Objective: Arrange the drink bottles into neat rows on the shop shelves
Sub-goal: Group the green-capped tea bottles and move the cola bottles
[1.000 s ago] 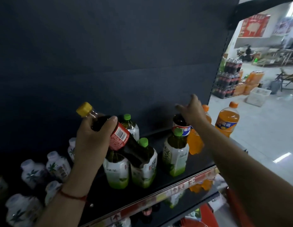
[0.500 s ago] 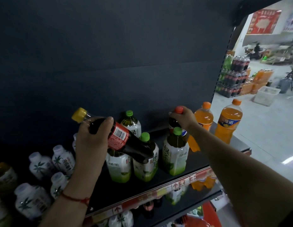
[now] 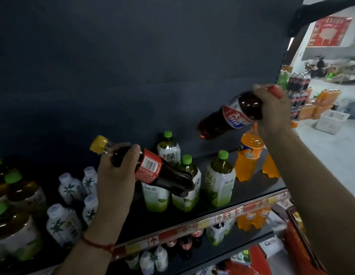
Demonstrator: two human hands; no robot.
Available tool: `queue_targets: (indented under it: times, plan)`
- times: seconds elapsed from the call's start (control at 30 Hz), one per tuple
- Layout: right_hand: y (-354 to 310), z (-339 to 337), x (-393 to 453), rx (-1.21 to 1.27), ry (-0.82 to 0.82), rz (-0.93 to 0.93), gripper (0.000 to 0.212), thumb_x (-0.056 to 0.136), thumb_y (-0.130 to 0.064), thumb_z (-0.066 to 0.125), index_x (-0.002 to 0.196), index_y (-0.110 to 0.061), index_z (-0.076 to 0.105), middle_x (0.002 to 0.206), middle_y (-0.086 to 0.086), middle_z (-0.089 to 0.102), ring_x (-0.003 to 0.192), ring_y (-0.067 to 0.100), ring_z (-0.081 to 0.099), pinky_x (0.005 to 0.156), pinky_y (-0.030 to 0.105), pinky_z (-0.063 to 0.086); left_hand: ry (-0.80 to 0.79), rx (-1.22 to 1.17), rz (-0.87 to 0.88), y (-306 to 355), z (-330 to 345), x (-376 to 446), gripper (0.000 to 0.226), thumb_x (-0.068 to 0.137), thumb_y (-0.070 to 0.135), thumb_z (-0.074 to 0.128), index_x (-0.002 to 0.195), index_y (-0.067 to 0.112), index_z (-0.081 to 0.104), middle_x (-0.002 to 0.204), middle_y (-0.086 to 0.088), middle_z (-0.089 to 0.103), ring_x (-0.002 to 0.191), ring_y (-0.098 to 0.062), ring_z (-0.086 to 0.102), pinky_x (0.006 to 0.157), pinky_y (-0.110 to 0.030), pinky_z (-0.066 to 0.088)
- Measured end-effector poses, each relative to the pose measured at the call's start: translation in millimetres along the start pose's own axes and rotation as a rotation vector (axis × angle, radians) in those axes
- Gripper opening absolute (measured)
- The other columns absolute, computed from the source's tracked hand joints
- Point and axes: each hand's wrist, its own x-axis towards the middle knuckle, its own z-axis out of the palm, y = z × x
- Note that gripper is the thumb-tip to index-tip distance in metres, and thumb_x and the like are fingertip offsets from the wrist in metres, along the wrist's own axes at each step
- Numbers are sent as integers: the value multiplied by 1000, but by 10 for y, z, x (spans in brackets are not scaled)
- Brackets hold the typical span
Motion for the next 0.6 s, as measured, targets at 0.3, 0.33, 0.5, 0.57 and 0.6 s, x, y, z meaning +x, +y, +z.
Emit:
queue_targets:
  times: [0.3, 0.33, 0.5, 0.57, 0.6]
  plan:
    - [-155, 20, -1748, 106, -151, 243, 10, 89, -19, 64, 94, -11, 65, 87, 5, 70, 77, 16, 71, 75, 32, 55, 21, 43, -151, -202, -1107, -632, 20, 87, 43, 67, 105, 34, 62, 106, 1, 67, 93, -18, 69, 63, -30, 57]
    - [-93, -13, -1983, -12, -178, 271, 15, 85, -21, 68, 92, -9, 66, 87, 8, 70, 78, 18, 70, 76, 34, 55, 29, 48, -167, -256, -1248, -732, 13, 91, 36, 66, 103, 32, 62, 104, 1, 67, 91, -19, 69, 58, -27, 56]
    - [540, -155, -3071, -417, -316, 400, 19, 76, -24, 76, 81, -11, 64, 81, 11, 71, 76, 29, 71, 64, 45, 59, 34, 192, -196, -765, -1872, -1218, 7, 93, 18, 65, 90, 24, 64, 86, 6, 69, 80, -13, 69, 64, -27, 51]
    - [839, -197, -3368, -441, -343, 420, 13, 76, -16, 78, 73, -18, 65, 81, 3, 72, 81, 25, 71, 71, 44, 59, 27, 214, -206, -963, -2026, -1401, 6, 93, 15, 65, 88, 18, 64, 77, 8, 68, 73, -7, 69, 58, -21, 52]
    - [987, -225, -3487, -436, -357, 427, 15, 76, -13, 78, 71, -19, 65, 81, 1, 72, 82, 23, 70, 74, 42, 57, 19, 213, -221, -1068, -2082, -1488, 5, 94, 15, 64, 89, 16, 63, 78, 7, 68, 73, -6, 70, 57, -18, 52]
